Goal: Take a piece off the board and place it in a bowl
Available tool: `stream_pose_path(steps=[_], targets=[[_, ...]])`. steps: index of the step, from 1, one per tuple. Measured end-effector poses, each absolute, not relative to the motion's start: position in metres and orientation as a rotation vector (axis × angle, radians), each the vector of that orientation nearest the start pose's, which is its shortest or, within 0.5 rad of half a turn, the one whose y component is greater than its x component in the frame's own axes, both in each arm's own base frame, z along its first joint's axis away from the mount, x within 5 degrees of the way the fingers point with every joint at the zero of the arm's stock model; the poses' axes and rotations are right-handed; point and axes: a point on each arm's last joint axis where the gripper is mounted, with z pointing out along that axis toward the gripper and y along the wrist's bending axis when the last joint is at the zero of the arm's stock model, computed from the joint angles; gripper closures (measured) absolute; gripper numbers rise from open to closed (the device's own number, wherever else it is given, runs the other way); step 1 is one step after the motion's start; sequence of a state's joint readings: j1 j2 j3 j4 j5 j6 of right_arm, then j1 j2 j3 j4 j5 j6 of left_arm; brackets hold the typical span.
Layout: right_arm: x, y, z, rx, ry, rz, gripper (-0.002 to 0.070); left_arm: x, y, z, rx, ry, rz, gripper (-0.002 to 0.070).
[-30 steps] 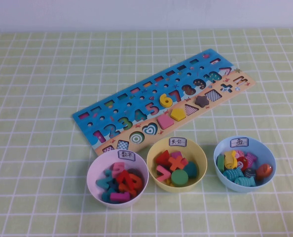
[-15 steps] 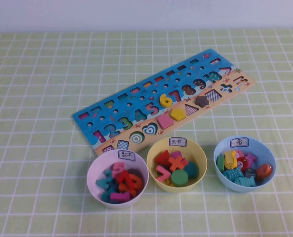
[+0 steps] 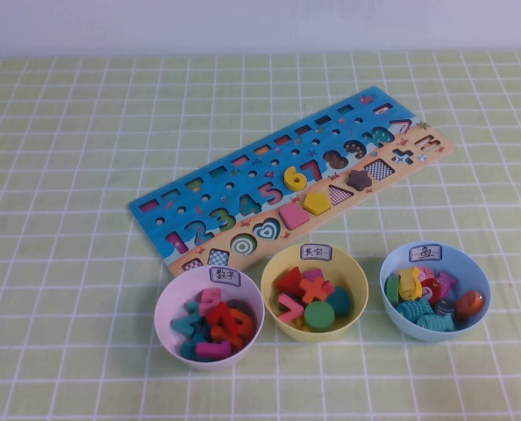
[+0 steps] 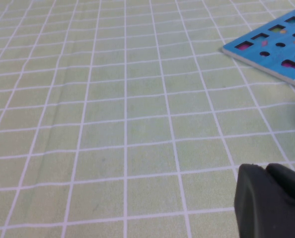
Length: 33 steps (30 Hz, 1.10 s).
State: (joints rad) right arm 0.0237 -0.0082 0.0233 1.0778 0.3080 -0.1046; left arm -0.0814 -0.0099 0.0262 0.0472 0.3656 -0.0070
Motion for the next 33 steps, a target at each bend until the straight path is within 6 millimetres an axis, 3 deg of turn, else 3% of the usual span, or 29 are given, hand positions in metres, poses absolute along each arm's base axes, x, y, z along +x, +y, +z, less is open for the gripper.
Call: stream_pose_path(steps=[3,7,14,17,21,25,33], targets=[[0.05,0.029,0.21,0.39,1.676,0.854,0.0694,0.053,-0.003,0.172,0.099,1.863,-0.015,0.068],[0.057,0.032,0.251,0.174,1.812,0.671,0.0694,0.053,-0.003,0.172,0.099,1.863,-0.015,0.068],[0.106,0.032,0.319,-0.172,2.268,0.399,0.0694,0.053,-0.003,0.172,0.099,1.863,-0.015,0.068],[0.138,0.031,0.334,-0.254,2.452,0.365,0.0694,0.053,-0.003,0.172,0.099,1.863,-0.015,0.068],[0.182,0.035,0.341,-0.382,2.609,0.386,0.0694,0.053,-0.003,0.172,0.099,1.863,-0.015,0.068],[0.227,0.053,0.343,-0.555,2.687,0.366,0.0694,0.053,-0.003,0.172,0.099,1.863,-0.015,0.068],[0.318,0.12,0.328,-0.868,2.695,0.228,0.0694,0.053,-0.003,0.172,0.099,1.863,-0.015,0.068]])
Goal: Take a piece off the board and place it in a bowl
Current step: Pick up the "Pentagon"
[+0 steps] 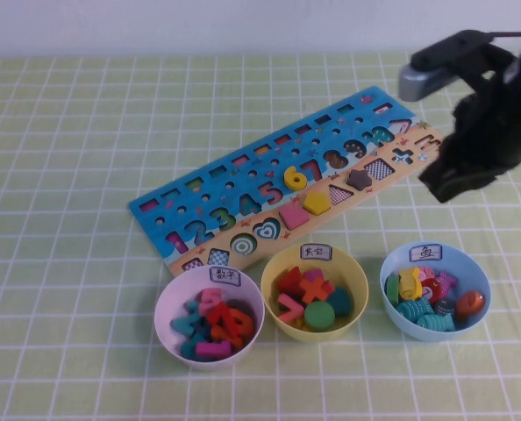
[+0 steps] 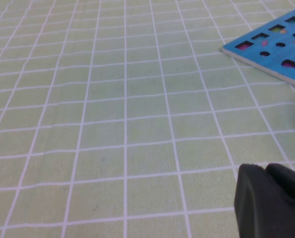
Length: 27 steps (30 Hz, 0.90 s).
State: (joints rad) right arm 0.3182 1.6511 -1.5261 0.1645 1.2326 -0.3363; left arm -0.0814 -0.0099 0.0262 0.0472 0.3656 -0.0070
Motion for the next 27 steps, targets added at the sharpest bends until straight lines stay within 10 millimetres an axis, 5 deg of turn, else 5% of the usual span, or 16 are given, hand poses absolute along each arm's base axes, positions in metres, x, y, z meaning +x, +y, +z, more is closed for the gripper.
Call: stream_pose_path(steps=[6,12,21,27], targets=[[0.375,0.169,0.311,-0.971,2.636,0.215,0.0694,0.053,-0.003,0.172,0.099,1.863,-0.015,0.068],[0.408,0.206,0.293,-1.03,2.577,0.201,0.0667,0.053,-0.003,0.172,0.099,1.863,-0.015,0.068],[0.434,0.229,0.254,-1.063,2.592,0.183,0.0283,0.053,-0.003,0.172,0.099,1.863,-0.015,0.068],[0.44,0.231,0.232,-1.061,2.64,0.162,0.0255,0.053,-0.003,0.172,0.099,1.863,-0.015,0.068]])
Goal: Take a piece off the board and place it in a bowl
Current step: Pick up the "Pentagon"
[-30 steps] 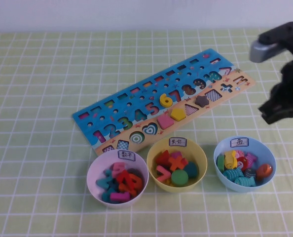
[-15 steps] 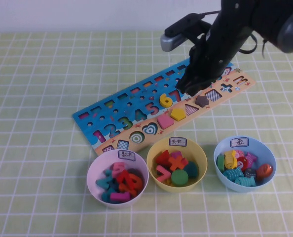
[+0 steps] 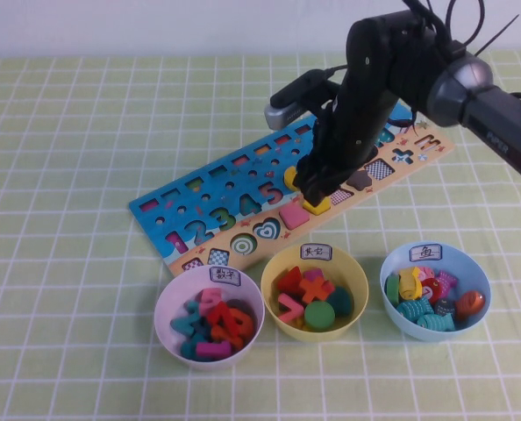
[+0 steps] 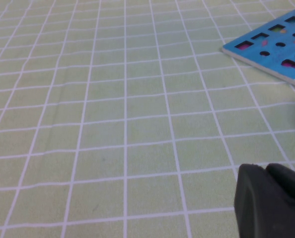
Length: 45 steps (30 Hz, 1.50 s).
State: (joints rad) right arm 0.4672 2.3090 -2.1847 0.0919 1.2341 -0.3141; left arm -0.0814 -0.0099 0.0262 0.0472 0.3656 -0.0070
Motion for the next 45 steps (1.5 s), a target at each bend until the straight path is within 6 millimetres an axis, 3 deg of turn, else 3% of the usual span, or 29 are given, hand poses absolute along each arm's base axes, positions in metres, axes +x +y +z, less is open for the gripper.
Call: stream_pose_path(steps=[14,30,38,45], targets=[[0.446,0.233,0.208,-1.11,2.665,0.142,0.0254,0.053,-0.003,0.172,0.099,1.863,-0.015,0.068],[0.453,0.234,0.207,-1.181,2.559,0.092,0.0254,0.053,-0.003,0.172,0.099,1.863,-0.015,0.068],[0.456,0.235,0.192,-1.195,2.578,0.091,0.0255,0.053,-0.003,0.172,0.099,1.863,-0.015,0.068],[0.455,0.235,0.191,-1.194,2.58,0.096,0.0316,0.053,-0.003,0.172,0.099,1.863,-0.015,0.068]])
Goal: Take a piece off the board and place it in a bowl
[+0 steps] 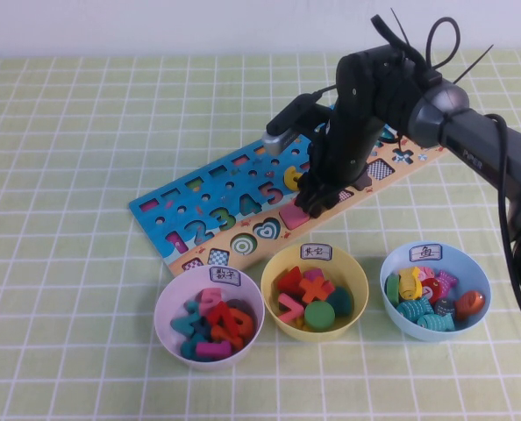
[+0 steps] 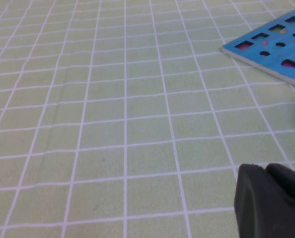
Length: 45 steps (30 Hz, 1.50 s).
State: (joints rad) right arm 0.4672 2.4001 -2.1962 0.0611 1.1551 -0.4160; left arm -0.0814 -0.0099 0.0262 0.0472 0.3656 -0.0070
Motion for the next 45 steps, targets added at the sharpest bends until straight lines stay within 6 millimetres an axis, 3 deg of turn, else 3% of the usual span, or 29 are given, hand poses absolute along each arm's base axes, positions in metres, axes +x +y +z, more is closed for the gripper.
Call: stream_pose_path(steps=[4,21,30,37,45], targets=[[0.455,0.236,0.191,-1.193,2.58,0.102,0.0383,0.053,-0.003,0.172,0.099,1.863,-0.015,0.068],[0.456,0.233,0.195,-1.203,2.569,0.061,0.0383,0.053,-0.003,0.172,0.099,1.863,-0.015,0.068],[0.452,0.23,0.218,-1.193,2.535,0.045,0.0383,0.053,-0.003,0.172,0.099,1.863,-0.015,0.068],[0.438,0.229,0.251,-1.256,2.493,0.047,0.0383,0.053,-0.003,0.172,0.099,1.863,-0.015,0.068],[0.401,0.261,0.293,-1.368,2.353,0.08,0.0383,0.053,-0.003,0.172,0.099,1.863,-0.015,0.068]])
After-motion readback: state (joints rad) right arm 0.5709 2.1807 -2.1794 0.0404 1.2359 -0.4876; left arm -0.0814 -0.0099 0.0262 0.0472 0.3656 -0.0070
